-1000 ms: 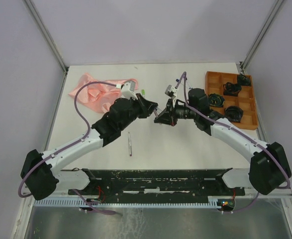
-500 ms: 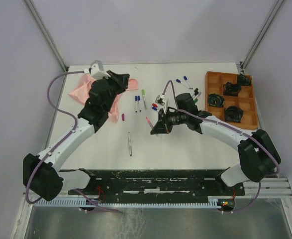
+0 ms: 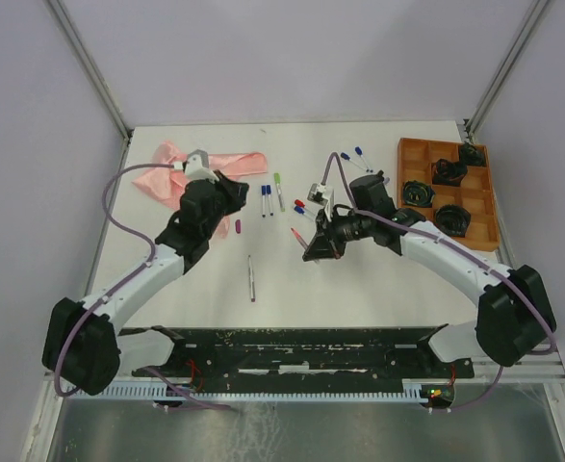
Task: Open the pen caps
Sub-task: Place the pen cap at the center of the board.
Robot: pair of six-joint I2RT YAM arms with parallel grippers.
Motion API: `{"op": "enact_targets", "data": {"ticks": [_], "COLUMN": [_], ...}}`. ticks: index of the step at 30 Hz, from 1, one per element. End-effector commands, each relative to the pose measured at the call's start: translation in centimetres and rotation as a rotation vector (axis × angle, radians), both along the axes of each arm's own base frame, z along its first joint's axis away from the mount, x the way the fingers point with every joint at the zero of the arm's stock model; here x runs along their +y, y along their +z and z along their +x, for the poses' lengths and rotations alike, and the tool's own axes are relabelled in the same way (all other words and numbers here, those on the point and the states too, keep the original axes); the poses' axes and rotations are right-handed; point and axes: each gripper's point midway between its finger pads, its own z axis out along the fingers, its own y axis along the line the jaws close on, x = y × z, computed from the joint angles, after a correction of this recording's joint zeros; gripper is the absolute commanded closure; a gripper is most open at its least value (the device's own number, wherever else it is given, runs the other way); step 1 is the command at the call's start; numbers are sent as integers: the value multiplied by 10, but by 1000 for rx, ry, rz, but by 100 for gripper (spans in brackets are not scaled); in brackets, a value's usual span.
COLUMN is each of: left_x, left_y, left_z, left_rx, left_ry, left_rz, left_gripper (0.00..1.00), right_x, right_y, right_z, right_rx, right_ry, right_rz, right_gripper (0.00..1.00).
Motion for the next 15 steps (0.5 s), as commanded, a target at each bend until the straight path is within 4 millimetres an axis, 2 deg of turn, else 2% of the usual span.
{"op": "enact_targets", "data": {"ticks": [1,3,8,15], "left_x": [5,6,11,14], "left_y": [-98,-124,-168,-197], "left_z": [-15,-17,-8,13], "left_rx": [230,298,431,534], "left_ry": [-31,-34,-30,-20], "left_rz": [139,180,318,474], "left_gripper": [97,97,93,90], "right_x": [-9,-12,-17,-20], "right_y": [32,34,35,37], "right_z": [7,9,14,17], "right_rx": [-163,-182,-192,-199], "right_ry": [21,11,-9,-20], "right_rz": [25,19,14,17], "right_gripper": [100,100,100,100]}}
